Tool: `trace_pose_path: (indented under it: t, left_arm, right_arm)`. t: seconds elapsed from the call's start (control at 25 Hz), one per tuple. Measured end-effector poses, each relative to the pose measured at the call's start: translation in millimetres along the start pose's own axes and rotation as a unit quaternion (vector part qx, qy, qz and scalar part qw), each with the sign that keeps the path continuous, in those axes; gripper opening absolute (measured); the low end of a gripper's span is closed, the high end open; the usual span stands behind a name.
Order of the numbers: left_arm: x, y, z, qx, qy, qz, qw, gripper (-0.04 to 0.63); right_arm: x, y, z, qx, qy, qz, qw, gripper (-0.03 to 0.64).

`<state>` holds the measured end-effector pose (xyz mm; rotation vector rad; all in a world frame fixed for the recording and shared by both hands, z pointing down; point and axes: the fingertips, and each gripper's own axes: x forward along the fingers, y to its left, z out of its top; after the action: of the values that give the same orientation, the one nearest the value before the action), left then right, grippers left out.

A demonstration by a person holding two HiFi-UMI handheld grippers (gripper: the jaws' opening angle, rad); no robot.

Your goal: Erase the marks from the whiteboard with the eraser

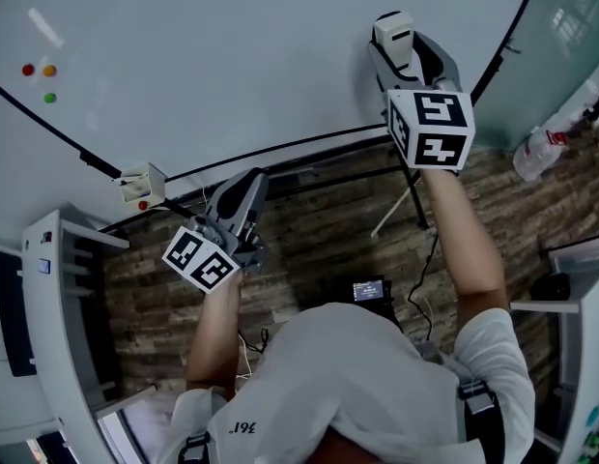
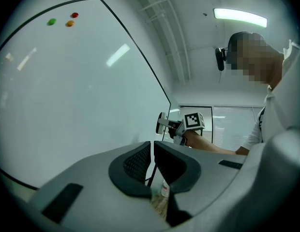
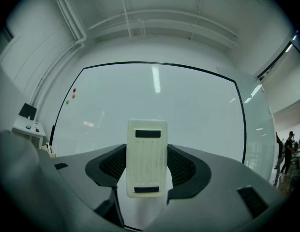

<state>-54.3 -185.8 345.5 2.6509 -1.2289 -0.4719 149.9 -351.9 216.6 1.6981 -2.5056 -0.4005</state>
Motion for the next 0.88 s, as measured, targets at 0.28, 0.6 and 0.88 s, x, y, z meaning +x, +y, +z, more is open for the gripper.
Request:
trace_pose_path:
  t: [0.28,0.6,0.88]
  left_arm:
    - [-35.3,-3.4,5.6,-0.004,-0.003,-0.004,1.0,0.019]
    - [-69.5,-1.7,0.6,-0.014,0.001,-0.002,0.9999,0.019]
    - [-86.8,-7.0,0.8,-0.015,0.0,-0.004,0.9999,0.019]
  right_arm:
    - [-27.3,29.2,-7.1,0.009,0.011,0.001,1.0,0.272]
    - [-55.0,64.4,-21.0,0.021,0.025,0.008,0.999,0.272]
    - [-76.1,81.0,-32.0,0.038,0.034,0.013,0.999,0.272]
